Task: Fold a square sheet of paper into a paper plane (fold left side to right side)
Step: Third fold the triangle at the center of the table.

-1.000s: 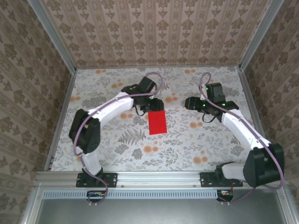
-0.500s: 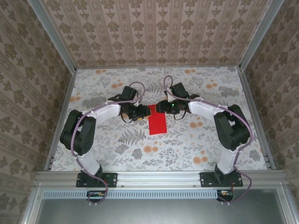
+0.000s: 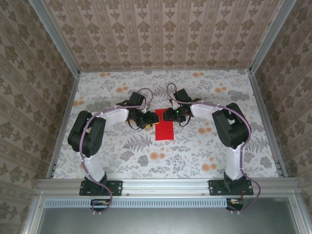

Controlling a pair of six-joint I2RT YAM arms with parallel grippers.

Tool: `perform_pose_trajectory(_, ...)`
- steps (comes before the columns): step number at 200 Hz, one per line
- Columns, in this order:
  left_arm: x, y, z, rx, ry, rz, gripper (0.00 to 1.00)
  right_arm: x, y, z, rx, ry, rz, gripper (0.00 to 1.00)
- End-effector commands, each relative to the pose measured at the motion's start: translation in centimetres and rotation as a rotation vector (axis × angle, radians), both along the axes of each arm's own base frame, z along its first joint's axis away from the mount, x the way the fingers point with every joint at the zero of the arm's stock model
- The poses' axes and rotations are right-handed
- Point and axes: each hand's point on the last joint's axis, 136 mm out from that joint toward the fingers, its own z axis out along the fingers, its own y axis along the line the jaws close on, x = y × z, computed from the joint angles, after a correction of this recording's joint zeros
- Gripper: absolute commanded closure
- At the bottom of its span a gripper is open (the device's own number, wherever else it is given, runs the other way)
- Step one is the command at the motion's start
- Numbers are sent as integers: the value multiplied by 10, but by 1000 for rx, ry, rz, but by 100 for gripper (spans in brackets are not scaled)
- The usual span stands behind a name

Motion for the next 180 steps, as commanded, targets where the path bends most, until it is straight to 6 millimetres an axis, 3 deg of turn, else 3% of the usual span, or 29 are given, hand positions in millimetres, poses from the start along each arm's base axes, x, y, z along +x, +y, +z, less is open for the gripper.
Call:
perform_pose_trajectory(1,-6,-6,-5,-15,43,-7,49,-7,-9,-17,-65,36,14,53)
perform_pose_trajectory(113,-23,-19,-23,4,110,-40,52,-11,-9,-21,-62,42,27,56)
perform_pose_trajectory(157,-22,-16,-16,10,88,-24,61,-11,-9,-21,-64,35,31,56)
perform_pose_trajectory(180,-22,-16,-13,4,85,-17,75,-10,-8,-19,-59,26,33,55)
